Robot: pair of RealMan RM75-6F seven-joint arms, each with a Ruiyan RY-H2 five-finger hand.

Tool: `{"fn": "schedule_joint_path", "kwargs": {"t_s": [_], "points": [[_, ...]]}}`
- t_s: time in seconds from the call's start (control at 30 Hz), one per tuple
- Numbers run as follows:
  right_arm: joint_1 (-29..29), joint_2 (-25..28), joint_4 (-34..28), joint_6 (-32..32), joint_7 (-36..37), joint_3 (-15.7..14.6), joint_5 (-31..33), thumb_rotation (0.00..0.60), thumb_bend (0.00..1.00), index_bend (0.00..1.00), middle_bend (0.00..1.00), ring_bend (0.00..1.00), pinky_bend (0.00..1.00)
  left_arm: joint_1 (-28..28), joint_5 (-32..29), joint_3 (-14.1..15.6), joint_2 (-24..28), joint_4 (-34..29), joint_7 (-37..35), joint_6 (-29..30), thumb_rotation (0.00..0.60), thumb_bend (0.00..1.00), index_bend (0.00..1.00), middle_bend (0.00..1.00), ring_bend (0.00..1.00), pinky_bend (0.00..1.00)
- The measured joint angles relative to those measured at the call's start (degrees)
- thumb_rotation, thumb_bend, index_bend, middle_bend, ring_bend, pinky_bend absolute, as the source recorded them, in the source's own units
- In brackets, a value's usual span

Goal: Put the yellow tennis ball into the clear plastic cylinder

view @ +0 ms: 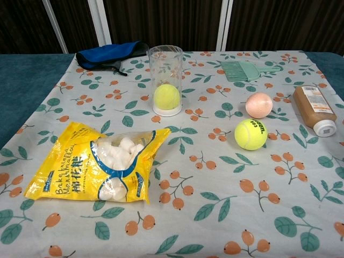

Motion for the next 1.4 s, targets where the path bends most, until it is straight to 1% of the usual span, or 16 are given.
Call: {"fn": "schedule_joint_path", "kwargs": {"t_s": [0.3,0.6,0.8,0.97,1.07,1.17,1.27,1.4], "points": [[0.07,0.11,-0.31,-0.48,0.29,-0.20,0.24,0.600,0.31,0.05,0.03,0.05,0.01,0.20,0.08,0.11,-0.04,-0.46,0.81,0.39,0.600,0.01,0.09,0.00,0.00,0.00],[0.02,2.55,-2.72,-1.97,-0.09,-1.18,0.12,0.600,0.31,0.05,0.03,0.04,0.01,0.80,-0.26,-0.13,0.89,-0.98,-0.76,1.32,0.600,0.01,0.09,0.00,0.00,0.00],[0.13,3.04,-3.45,-2.65,-0.17,-1.36,0.45,0.600,0.31,0.05,0.03,0.04,0.01,1.01,-0.85,-0.55,1.30,-0.99,-1.16,1.63,0.600,0.01,0.09,0.00,0.00,0.00],[0.21,3.74,-4.75,-3.38,1.75,-1.68,0.37,0.600,0.31,0.04,0.03,0.03,0.01,0.90,-0.84,-0.41,1.26,-1.06,-0.99,1.19,0.600,0.01,0.09,0.00,0.00,0.00],[0.69,5.34,-6.35,-5.33,3.49,-2.42,-0.21,0.600,0.31,0.04,0.03,0.02,0.01,0.87,-1.30,-0.51,1.25,-1.10,-0.77,0.98,0.600,0.01,0.09,0.00,0.00,0.00],[2.27,7.74,-8.13,-8.90,4.43,-2.77,-0.58,0.600,0.31,0.04,0.03,0.02,0.01,0.86,-1.50,-0.58,1.20,-1.29,-0.31,0.90,0.600,0.01,0.09,0.00,0.00,0.00],[5.14,10.02,-10.16,-14.21,5.25,-2.43,-0.06,0.600,0.31,0.04,0.03,0.02,0.01,0.83,-1.37,-0.52,1.14,-1.41,-0.01,0.86,0.600,0.01,0.09,0.00,0.00,0.00],[9.41,11.62,-12.36,-21.40,6.13,-1.38,1.72,0.600,0.31,0.04,0.03,0.02,0.01,0.73,-1.75,-0.60,1.01,-1.37,0.26,0.54,0.600,0.01,0.09,0.00,0.00,0.00]]}}
